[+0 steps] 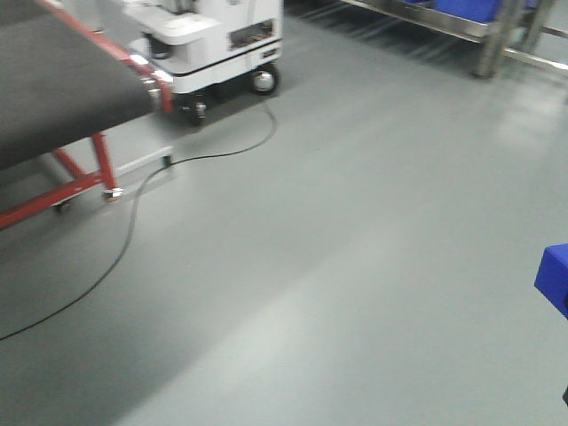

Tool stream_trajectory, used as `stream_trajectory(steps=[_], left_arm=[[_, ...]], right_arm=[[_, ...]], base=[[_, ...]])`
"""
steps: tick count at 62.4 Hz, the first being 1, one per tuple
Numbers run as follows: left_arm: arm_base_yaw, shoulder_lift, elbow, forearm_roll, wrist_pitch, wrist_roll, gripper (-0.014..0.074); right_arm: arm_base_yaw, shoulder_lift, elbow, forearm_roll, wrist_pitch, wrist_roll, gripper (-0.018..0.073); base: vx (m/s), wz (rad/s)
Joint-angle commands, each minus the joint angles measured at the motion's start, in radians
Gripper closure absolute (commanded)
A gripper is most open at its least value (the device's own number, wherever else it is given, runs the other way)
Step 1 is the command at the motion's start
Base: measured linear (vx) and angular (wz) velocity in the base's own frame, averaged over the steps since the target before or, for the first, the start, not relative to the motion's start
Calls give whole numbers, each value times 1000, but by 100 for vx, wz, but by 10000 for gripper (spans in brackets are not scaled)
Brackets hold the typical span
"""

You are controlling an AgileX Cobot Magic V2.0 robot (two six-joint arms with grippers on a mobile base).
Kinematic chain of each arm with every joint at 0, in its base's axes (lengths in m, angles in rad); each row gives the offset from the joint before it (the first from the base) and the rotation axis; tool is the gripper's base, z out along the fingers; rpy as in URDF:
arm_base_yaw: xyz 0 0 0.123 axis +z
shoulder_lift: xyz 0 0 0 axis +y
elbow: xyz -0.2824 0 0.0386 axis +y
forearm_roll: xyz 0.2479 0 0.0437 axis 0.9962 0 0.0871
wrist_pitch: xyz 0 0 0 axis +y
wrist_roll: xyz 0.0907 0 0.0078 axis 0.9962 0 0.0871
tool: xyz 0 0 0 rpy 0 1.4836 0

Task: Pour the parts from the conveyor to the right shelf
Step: 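Drive away from the conveyor holding the block in the right gripper, then drive along the yellow floor line toward the bin shelves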

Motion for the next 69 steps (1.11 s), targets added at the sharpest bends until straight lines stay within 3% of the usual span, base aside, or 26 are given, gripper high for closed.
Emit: stream_trajectory(steps=[1,39,69], left_arm=[[2,-14,30,-2,-77,-8,603],[2,-14,30,-2,-77,-8,603],[2,-14,30,-2,-77,-8,603]], right_arm=[[1,5,-30,0,-81,-5,564],[1,5,-30,0,-81,-5,564],[1,5,-30,0,-81,-5,564]], base=[[-17,-67],[-13,-67],[7,-66]])
